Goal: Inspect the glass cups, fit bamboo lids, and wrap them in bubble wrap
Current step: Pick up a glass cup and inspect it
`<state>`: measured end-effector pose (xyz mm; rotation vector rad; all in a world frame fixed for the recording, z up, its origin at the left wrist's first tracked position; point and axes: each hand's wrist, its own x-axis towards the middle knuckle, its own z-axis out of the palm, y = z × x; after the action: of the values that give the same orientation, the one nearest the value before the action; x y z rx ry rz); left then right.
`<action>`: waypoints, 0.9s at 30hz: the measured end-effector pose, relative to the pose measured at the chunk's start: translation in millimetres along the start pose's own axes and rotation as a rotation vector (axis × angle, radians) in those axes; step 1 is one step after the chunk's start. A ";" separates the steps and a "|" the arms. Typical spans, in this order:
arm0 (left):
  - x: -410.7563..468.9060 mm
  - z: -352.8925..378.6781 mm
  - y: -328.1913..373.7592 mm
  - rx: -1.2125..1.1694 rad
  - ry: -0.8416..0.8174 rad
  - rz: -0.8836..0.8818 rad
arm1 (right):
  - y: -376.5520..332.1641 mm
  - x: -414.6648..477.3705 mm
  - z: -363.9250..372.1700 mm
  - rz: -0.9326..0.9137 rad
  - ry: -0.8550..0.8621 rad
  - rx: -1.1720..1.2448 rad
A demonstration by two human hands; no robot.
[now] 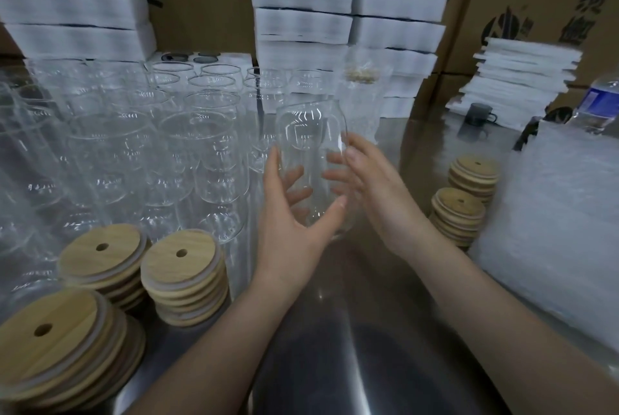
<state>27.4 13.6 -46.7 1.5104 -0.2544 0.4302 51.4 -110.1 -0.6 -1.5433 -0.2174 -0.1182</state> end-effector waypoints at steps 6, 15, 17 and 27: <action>0.6 0.0 3.8 -0.141 -0.031 -0.062 | 7.7 -1.1 4.5 0.184 -0.146 0.089; 2.2 -0.9 2.8 0.077 -0.002 -0.030 | 19.4 -0.4 9.7 0.106 0.055 0.163; 2.0 -1.1 2.4 0.030 -0.011 -0.030 | 21.7 0.3 11.6 0.086 0.072 0.140; 2.9 -2.0 0.7 0.080 -0.056 -0.026 | 28.7 3.6 9.1 0.009 0.115 0.041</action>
<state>29.5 15.9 -44.9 1.6045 -0.2643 0.3815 60.4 -100.0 -27.8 -1.4911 -0.1211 -0.1941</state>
